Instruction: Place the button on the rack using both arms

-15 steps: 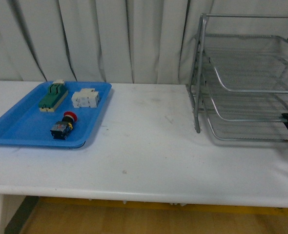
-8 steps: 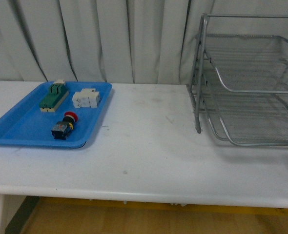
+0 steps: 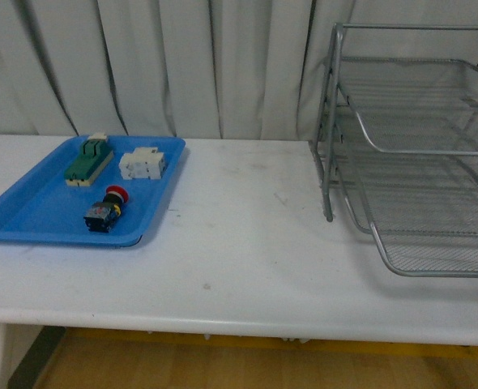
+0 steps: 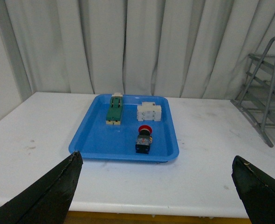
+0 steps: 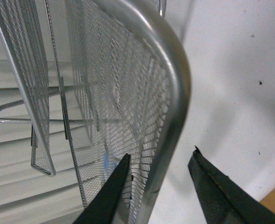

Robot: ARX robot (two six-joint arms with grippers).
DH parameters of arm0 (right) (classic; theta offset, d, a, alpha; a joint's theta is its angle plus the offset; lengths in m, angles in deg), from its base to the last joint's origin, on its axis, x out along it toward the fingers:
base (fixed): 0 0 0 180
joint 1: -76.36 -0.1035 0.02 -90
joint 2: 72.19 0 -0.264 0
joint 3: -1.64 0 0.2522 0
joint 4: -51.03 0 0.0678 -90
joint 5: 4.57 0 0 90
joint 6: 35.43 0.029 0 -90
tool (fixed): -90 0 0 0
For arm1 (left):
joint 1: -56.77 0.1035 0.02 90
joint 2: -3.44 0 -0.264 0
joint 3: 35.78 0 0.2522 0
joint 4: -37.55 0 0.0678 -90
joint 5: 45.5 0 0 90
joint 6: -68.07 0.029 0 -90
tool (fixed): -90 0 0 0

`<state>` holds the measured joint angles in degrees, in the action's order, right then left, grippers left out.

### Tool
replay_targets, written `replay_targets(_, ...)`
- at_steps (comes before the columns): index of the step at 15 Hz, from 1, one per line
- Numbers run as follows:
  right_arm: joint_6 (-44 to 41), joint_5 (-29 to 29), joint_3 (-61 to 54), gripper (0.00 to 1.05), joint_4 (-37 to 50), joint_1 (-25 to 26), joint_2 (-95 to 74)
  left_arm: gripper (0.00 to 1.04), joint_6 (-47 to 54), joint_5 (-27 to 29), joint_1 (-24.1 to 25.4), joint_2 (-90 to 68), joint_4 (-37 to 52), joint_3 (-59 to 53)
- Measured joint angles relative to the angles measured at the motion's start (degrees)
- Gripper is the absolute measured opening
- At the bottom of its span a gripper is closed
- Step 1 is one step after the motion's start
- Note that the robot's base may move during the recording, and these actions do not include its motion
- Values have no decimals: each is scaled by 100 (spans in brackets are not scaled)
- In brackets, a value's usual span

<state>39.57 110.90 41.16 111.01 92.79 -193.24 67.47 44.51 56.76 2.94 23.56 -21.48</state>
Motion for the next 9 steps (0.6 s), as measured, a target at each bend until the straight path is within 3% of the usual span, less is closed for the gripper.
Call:
replay_targets(5, -68, 52, 2, 94, -4, 20, 260, 98, 0, 0, 0, 0, 0, 0)
replay_targets(6, -72, 50, -48, 100, -4, 20, 306, 98, 0, 0, 0, 0, 0, 0)
replay_targets(9, -136, 52, -638, 98, -7, 11, 802, 98, 0, 0, 0, 0, 2, 0)
